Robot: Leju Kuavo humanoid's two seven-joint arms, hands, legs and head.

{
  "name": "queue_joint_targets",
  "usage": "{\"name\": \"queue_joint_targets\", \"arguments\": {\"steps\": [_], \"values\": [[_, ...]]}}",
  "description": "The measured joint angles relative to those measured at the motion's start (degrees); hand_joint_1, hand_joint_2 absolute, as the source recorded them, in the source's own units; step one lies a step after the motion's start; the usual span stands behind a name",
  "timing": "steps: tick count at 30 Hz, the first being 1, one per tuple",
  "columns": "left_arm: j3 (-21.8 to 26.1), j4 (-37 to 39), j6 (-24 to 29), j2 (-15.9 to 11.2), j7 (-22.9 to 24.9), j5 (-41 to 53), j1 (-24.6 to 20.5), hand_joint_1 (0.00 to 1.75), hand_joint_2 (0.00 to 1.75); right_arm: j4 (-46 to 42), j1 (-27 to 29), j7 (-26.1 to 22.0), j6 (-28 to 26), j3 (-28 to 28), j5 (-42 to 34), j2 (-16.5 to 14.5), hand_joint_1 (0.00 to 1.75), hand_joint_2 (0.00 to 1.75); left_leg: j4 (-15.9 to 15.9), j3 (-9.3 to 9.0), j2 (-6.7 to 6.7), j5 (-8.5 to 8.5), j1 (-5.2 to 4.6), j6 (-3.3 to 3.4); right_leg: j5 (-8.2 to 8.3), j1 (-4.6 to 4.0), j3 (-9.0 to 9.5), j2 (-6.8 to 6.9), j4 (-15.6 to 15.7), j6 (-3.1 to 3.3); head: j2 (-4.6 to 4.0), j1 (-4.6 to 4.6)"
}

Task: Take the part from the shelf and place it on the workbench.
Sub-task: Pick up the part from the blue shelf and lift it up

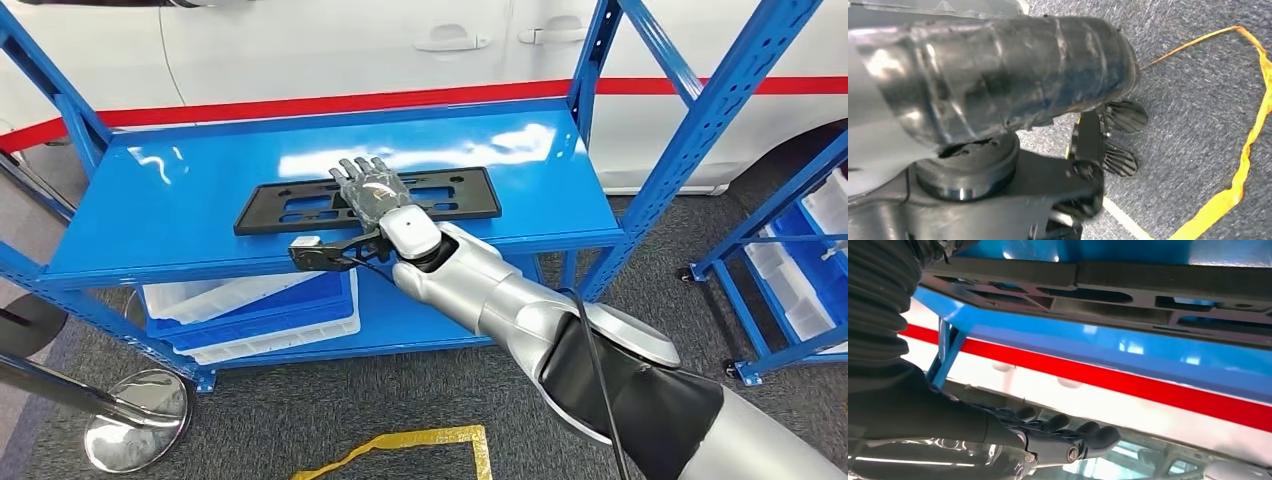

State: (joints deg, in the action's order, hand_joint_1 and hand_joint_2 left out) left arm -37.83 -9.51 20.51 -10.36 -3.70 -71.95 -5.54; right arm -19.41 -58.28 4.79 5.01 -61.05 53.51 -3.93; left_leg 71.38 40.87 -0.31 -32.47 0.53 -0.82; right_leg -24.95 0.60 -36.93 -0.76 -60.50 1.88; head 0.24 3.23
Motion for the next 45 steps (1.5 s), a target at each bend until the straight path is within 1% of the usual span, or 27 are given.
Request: {"name": "queue_joint_targets", "arguments": {"steps": [1, 2, 3, 5, 6, 8, 11, 13, 16, 17, 18, 20, 22, 24, 27, 29, 31, 32, 33, 34, 35, 37, 38, 40, 42, 43, 45], "values": [[0.0, 0.0, 0.04, 0.01, 0.03, 0.0, 0.04, 0.0, 0.0, 0.01, 0.15, 0.01, 0.01, 0.0, 0.0, 0.0, 0.0, 1.75, 2.77, 1.67, 0.0, -0.55, 0.02, -0.11, -0.09, -0.05, 0.08, 0.0, -0.01, 0.08, 0.0, 0.01], [0.0, 0.0, 0.08, 0.01, 0.05, 0.0, 0.09, 0.0, 0.0, 0.01, 0.3, 0.01, 0.02, 0.0, 0.0, 0.0, 0.0, 1.75, 3.61, 2.48, 0.0, -0.02, 0.03, -0.12, -0.2, -0.08, 0.18, -0.04, -0.01, 0.13, 0.0, -0.01], [0.0, 0.0, 0.13, 0.01, 0.08, 0.0, 0.13, 0.0, 0.0, 0.01, 0.41, 0.04, 0.02, 0.0, 0.0, 0.0, 0.0, 1.75, 2.12, 2.14, 0.0, 1.61, 0.03, -0.02, -0.32, -0.11, 0.37, -0.09, -0.01, 0.13, 0.0, 0.01], [0.0, 0.0, 0.16, -0.03, 0.09, 0.0, 0.11, 0.0, 0.0, 0.01, 0.47, 0.12, 0.02, 0.02, 0.02, 0.0, 0.0, 1.75, -5.33, -1.08, -0.01, 5.86, -0.05, 0.44, -0.65, -0.14, 0.94, -0.19, 0.06, 0.03, 0.0, 0.02], [0.0, 0.01, 0.19, -0.09, 0.09, 0.0, 0.08, 0.0, 0.0, 0.01, 0.44, 0.16, 0.04, 0.05, 0.04, 0.0, 0.0, 1.75, -8.86, -2.77, -0.02, 7.19, -0.24, 0.73, -0.78, -0.2, 1.14, -0.22, 0.11, -0.11, 0.0, 0.02], [0.0, 0.02, 0.21, -0.19, 0.07, 0.0, -0.02, 0.0, 0.0, 0.01, 0.48, 0.17, 0.1, 0.1, 0.09, 0.0, 0.0, 1.75, -12.07, -4.4, -0.06, 7.52, -0.63, 1.27, -0.85, -0.24, 1.21, -0.25, 0.31, -0.55, 0.0, 0.04], [0.0, 0.02, 0.2, -0.34, 0.05, -0.01, -0.01, 0.0, 0.0, 0.01, 0.69, 0.17, 0.21, 0.11, 0.13, 0.01, 0.0, 1.75, -13.35, -5.24, -0.04, 7.59, -0.52, 2.09, -1.19, -0.33, 1.32, -0.17, 0.37, -1.52, 0.0, 0.11], [0.0, 0.02, 0.16, -0.37, 0.04, -0.01, -0.02, 0.0, 0.0, 0.04, 0.74, 0.17, 0.25, 0.13, 0.16, 0.03, 0.0, 1.75, -14.29, -6.15, 0.1, 7.77, -0.23, 2.7, -3.03, -0.45, 0.02, 0.03, -2.76, -2.0, 0.0, 0.24], [0.0, 0.02, 0.15, -0.37, 0.03, 0.0, -0.15, 0.0, 0.0, 0.13, 1.26, 0.17, 0.38, 0.15, 0.17, 0.07, 0.0, 1.75, -14.26, -6.51, 0.13, 7.43, -0.3, 3.2, -6.75, -0.4, -5.53, 0.18, -12.92, -2.27, 0.0, 0.29], [0.0, 0.02, 0.18, -0.37, 0.03, 0.0, -0.15, 0.0, 0.0, 0.16, 1.51, 0.17, 0.39, 0.15, 0.17, 0.09, 0.0, 1.75, -14.13, -6.56, 0.1, 7.24, -0.31, 3.24, -6.6, -0.37, -6.66, 0.2, -14.4, -2.32, 0.0, 0.31], [0.0, 0.02, 0.22, -0.37, 0.03, 0.0, -0.12, 0.0, 0.0, 0.2, 1.69, 0.17, 0.39, 0.15, 0.17, 0.12, 0.0, 1.75, -13.95, -6.64, 0.05, 7.01, -0.31, 3.2, -5.36, -0.32, -6.7, 0.22, -13.71, -2.33, 0.0, 0.33], [0.0, 0.02, 0.32, -0.37, 0.04, 0.0, -0.09, 0.0, 0.0, 0.22, 1.78, 0.16, 0.37, 0.18, 0.17, 0.15, 0.0, 1.75, -13.34, -6.86, -0.08, 6.3, -0.3, 2.89, -1.3, -0.17, -4.08, 0.26, -7.24, -2.18, 0.0, 0.34], [0.0, 0.03, 0.43, -0.45, 0.07, 0.0, -0.13, 0.0, 0.0, 0.22, 1.76, 0.11, 0.34, 0.24, 0.17, 0.12, 0.0, 1.75, -12.57, -6.69, -0.18, 5.61, -0.45, 2.35, 0.61, -0.22, -1.34, 0.22, -1.57, -1.84, 0.0, 0.3], [0.0, 0.04, 0.5, -0.61, 0.12, 0.0, -0.15, 0.0, 0.0, 0.23, 1.88, 0.04, 0.33, 0.31, 0.17, 0.11, 0.0, 1.75, -12.3, -6.43, -0.2, 5.39, -0.56, 1.89, 0.31, -0.47, -0.71, 0.08, -0.32, -1.38, 0.0, 0.27], [0.0, 0.04, 0.5, -0.86, 0.15, 0.0, -0.1, 0.0, 0.0, 0.22, 2.0, 0.01, 0.31, 0.39, 0.17, 0.15, 0.0, 1.75, -11.31, -6.07, -0.08, 4.37, -0.4, 1.27, 0.27, -0.26, -0.39, -0.03, 0.18, -0.49, 0.0, 0.21], [0.0, 0.04, 0.5, -0.95, 0.15, 0.0, -0.16, 0.0, 0.0, 0.21, 1.97, 0.01, 0.31, 0.45, 0.17, 0.14, 0.0, 1.75, -6.23, -3.67, 0.0, 1.89, -0.29, 0.7, 0.16, -0.1, 0.12, 0.01, 0.45, -0.02, 0.0, 0.05], [0.0, 0.04, 0.51, -1.0, 0.17, 0.0, -0.17, 0.0, 0.0, 0.22, 2.11, 0.0, 0.32, 0.49, 0.17, 0.13, 0.0, 1.75, 1.26, 0.45, 0.0, -0.57, -0.17, 0.26, -0.1, -0.17, 0.45, 0.07, 0.48, 0.28, 0.0, -0.01], [0.0, 0.04, 0.52, -1.01, 0.2, -0.01, -0.11, 0.0, 0.0, 0.22, 2.24, 0.0, 0.32, 0.5, 0.17, 0.13, 0.0, 1.75, 3.45, 1.94, 0.0, -0.7, -0.12, 0.14, -0.26, -0.21, 0.64, 0.08, 0.48, 0.37, 0.0, -0.01], [0.0, 0.04, 0.52, -1.01, 0.22, -0.01, -0.06, 0.0, 0.0, 0.22, 2.35, 0.0, 0.33, 0.5, 0.17, 0.13, 0.0, 1.75, 3.5, 2.39, 0.0, 0.26, -0.08, 0.12, -0.44, -0.24, 0.87, 0.05, 0.47, 0.39, 0.0, -0.02], [0.0, 0.05, 0.52, -1.01, 0.25, -0.02, -0.03, 0.0, 0.0, 0.22, 2.42, 0.0, 0.33, 0.5, 0.17, 0.13, 0.0, 1.75, 1.16, 1.61, 0.0, 2.24, -0.05, 0.2, -0.64, -0.26, 1.19, 0.0, 0.47, 0.36, 0.0, -0.02], [0.0, 0.05, 0.52, -1.07, 0.25, -0.02, -0.03, 0.0, 0.0, 0.21, 2.43, 0.0, 0.33, 0.51, 0.17, 0.12, 0.0, 1.75, -2.85, -0.1, 0.0, 4.71, -0.04, 0.39, -0.87, -0.27, 1.58, -0.05, 0.48, 0.3, 0.0, -0.02], [0.0, 0.06, 0.52, -1.22, 0.25, -0.02, -0.11, 0.0, 0.0, 0.2, 2.3, 0.0, 0.38, 0.54, 0.19, 0.07, 0.0, 1.75, -10.18, -3.66, -0.03, 7.55, -0.27, 0.84, -1.21, -0.36, 2.12, -0.14, 0.61, 0.03, 0.0, 0.01], [0.0, 0.06, 0.52, -1.31, 0.25, -0.02, -0.17, 0.0, 0.0, 0.2, 2.25, -0.01, 0.43, 0.55, 0.21, 0.04, 0.0, 1.75, -12.07, -4.6, -0.05, 7.84, -0.46, 1.06, -1.28, -0.39, 2.2, -0.16, 0.69, -0.17, 0.0, 0.02], [0.0, 0.07, 0.52, -1.42, 0.28, -0.01, -0.24, 0.0, 0.0, 0.2, 2.25, -0.02, 0.56, 0.57, 0.25, -0.01, 0.0, 1.75, -12.99, -5.03, -0.1, 7.52, -0.78, 1.43, -1.3, -0.4, 2.18, -0.17, 0.9, -0.7, 0.0, 0.03], [0.0, 0.07, 0.58, -1.49, 0.32, -0.02, -0.2, 0.0, 0.0, 0.2, 2.25, -0.02, 0.69, 0.61, 0.26, -0.02, 0.0, 1.75, -13.62, -5.5, -0.05, 7.61, -0.54, 1.87, -1.81, -0.48, 2.14, -0.07, 0.57, -1.29, 0.0, 0.08], [0.0, 0.07, 0.62, -1.5, 0.34, -0.04, -0.19, 0.0, 0.0, 0.2, 2.18, -0.01, 0.8, 0.68, 0.28, -0.02, 0.0, 1.75, -14.01, -5.87, 0.0, 7.67, -0.4, 2.16, -2.71, -0.52, 1.54, 0.01, -0.89, -1.52, 0.0, 0.16], [0.0, 0.07, 0.7, -1.55, 0.36, -0.15, -0.26, 0.0, 0.0, 0.21, 2.15, 0.05, 1.09, 0.83, 0.42, -0.02, 0.0, 1.75, -14.35, -6.4, 0.08, 7.57, -0.27, 2.69, -5.72, -0.48, -1.6, 0.17, -7.26, -1.81, 0.0, 0.27]]}}
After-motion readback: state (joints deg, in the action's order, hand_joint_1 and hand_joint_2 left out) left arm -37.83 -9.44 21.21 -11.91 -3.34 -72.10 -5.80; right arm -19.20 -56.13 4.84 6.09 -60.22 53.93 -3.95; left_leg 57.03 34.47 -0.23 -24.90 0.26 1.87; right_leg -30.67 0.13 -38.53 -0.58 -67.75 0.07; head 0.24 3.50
